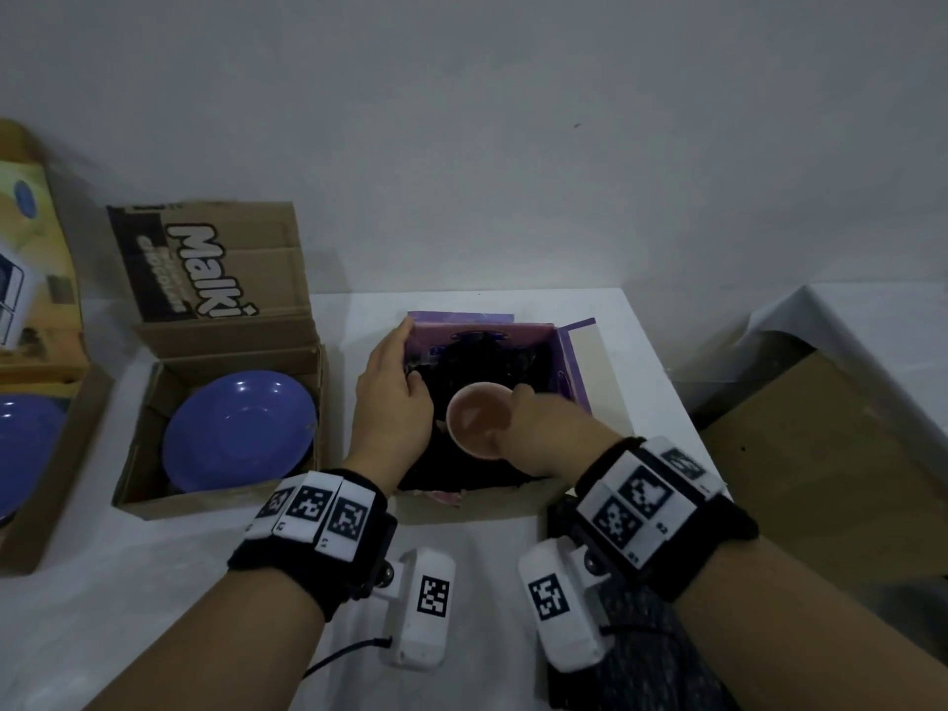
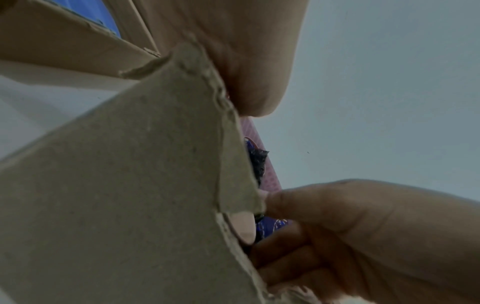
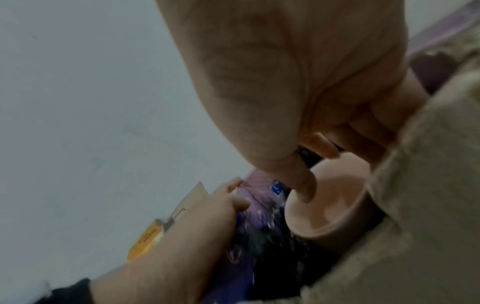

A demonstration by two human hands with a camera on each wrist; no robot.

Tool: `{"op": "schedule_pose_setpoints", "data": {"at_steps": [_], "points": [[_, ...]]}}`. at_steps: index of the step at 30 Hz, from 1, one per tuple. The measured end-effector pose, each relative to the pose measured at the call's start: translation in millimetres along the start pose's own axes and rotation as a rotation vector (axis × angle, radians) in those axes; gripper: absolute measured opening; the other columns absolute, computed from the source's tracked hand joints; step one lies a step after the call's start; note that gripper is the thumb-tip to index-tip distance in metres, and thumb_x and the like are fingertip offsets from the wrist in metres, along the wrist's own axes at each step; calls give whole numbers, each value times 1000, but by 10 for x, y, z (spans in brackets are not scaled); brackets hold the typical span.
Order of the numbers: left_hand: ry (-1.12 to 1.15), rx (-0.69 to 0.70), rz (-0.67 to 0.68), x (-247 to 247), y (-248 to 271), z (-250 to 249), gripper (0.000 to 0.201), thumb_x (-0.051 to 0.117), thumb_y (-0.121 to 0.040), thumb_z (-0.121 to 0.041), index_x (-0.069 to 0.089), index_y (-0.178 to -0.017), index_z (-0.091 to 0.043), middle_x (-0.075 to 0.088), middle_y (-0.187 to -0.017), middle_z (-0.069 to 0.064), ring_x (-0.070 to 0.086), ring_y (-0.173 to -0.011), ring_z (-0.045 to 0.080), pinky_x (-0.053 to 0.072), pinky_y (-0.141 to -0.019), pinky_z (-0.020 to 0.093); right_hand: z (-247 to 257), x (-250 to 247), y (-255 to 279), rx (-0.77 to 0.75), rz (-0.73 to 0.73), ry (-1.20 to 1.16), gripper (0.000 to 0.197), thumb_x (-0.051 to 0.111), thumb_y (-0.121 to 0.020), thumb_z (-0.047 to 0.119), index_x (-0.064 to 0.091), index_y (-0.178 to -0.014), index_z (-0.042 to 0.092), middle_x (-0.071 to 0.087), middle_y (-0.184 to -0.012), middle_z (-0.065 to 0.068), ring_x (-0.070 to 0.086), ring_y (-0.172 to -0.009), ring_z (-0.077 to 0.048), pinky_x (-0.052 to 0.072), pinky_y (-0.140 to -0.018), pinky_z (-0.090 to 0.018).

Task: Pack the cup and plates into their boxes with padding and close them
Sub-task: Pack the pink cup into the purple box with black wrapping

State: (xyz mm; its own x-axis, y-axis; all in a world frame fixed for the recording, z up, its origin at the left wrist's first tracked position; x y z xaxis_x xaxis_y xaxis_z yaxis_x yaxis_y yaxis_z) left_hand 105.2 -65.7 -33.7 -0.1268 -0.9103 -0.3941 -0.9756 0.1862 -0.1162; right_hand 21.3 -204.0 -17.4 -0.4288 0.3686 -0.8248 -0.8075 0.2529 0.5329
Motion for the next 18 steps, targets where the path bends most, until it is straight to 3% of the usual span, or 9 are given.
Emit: {"op": "schedule_pose_setpoints", "data": {"at_steps": [1, 3, 6, 9, 13, 18], "points": [[9, -9, -1, -4, 0, -3, 58, 39, -92, -1, 32, -145, -24, 37, -147, 0, 34, -134, 16, 25, -111, 26, -4, -132, -13, -10, -71, 36, 52, 49, -94, 40, 39, -131, 4, 55, -125, -16, 56, -110, -32, 42, -79, -32], [24, -28, -2, -8, 5, 2, 55, 38, -94, -3, 33, -145, -24, 37, -147, -1, 34, -134, 14, 24, -110, 25, 1, -317, -70, -32, -152, -10, 58, 49, -92, 47, 37, -133, 8, 51, -129, -17, 53, -114, -33, 43, -88, -35], [37, -30, 0, -13, 9, -22, 51, 37, -96, -8, 33, -144, -25, 38, -147, -3, 34, -133, 12, 24, -108, 22, 58, -219, -262, -67, -25, -90, 72, 45, -90, 57, 23, -145, 16, 49, -136, -16, 52, -119, -32, 41, -97, -36], [50, -37, 5, -18, 12, -42, 47, 36, -99, -12, 34, -144, -26, 39, -145, -7, 35, -129, 5, 24, -104, 18, 132, 70, -416, -96, 114, -27, 77, 48, -86, 62, 21, -146, 23, 49, -138, -12, 50, -122, -30, 39, -100, -36], [93, -48, 15, -3, 26, -53, 45, 35, -100, -15, 33, -144, -28, 38, -145, -9, 32, -123, -5, 24, -103, 14, 229, 156, -530, -163, 122, -46, 83, 58, -74, 68, 25, -143, 37, 46, -139, -11, 50, -121, -30, 41, -102, -39], [121, -69, 7, 10, 21, -24, 44, 33, -101, -18, 34, -144, -29, 38, -146, -9, 34, -128, -1, 25, -104, 16, 230, 205, -531, -239, 179, -17, 97, 81, -58, 54, 28, -139, 39, 41, -134, -8, 48, -117, -28, 44, -97, -37]]}}
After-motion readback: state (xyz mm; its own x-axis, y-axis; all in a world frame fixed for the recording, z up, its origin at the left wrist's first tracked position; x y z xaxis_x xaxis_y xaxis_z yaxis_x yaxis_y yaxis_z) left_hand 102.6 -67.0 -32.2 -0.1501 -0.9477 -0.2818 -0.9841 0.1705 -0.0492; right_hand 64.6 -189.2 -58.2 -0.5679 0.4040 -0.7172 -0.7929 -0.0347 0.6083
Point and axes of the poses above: each hand's wrist, its own y-axis away from the middle knuckle, its own x-axis out of the palm, z = x × y, the point moved 10 cm from there along -y, towards the middle knuckle
